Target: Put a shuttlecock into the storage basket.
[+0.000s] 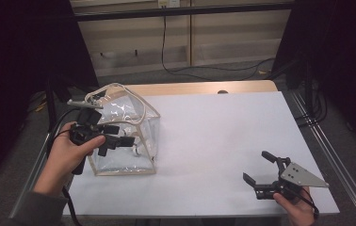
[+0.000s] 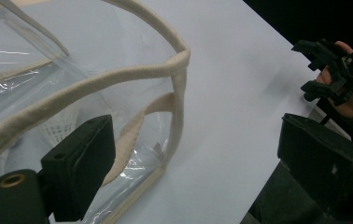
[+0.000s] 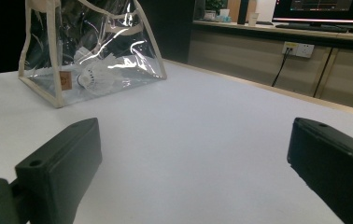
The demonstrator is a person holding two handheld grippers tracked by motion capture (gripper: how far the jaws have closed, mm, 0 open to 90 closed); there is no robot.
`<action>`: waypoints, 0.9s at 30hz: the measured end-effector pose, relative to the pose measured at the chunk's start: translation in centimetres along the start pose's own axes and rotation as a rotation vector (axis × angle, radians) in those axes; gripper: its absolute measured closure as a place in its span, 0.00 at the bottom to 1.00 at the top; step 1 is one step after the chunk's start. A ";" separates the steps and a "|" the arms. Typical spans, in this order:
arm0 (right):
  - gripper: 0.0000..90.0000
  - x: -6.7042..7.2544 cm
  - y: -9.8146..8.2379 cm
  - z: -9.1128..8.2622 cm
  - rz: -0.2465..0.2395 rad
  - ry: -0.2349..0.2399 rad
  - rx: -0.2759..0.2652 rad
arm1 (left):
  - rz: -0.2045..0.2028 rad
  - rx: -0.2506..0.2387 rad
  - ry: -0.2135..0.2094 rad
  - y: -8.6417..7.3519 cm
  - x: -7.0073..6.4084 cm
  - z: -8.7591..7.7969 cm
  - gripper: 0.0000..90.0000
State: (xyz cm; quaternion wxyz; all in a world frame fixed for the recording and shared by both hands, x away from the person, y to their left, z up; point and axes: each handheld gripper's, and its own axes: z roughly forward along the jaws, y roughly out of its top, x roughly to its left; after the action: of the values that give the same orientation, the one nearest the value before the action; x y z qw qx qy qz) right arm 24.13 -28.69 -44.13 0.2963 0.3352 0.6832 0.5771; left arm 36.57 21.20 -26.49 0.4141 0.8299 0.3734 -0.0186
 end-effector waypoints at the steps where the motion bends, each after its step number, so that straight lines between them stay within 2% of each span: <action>1: 0.03 0.0 0.0 0.0 0.000 0.000 0.000 | -0.001 0.000 -0.002 -0.1 0.0 0.0 0.13; 19: 0.03 0.0 0.0 -0.1 0.000 0.001 -0.002 | 0.021 -0.001 -0.046 -1.7 -0.9 1.0 0.13; 27: 0.03 0.1 0.0 -0.1 -0.001 0.003 0.001 | 0.023 0.007 -0.047 -2.5 -0.8 1.6 0.12</action>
State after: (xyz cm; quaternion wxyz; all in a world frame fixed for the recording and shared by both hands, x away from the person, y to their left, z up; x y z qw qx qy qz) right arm 24.03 -28.68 -44.09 0.2955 0.3342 0.6841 0.5772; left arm 34.87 20.59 -28.93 0.4198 0.8350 0.3541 -0.0346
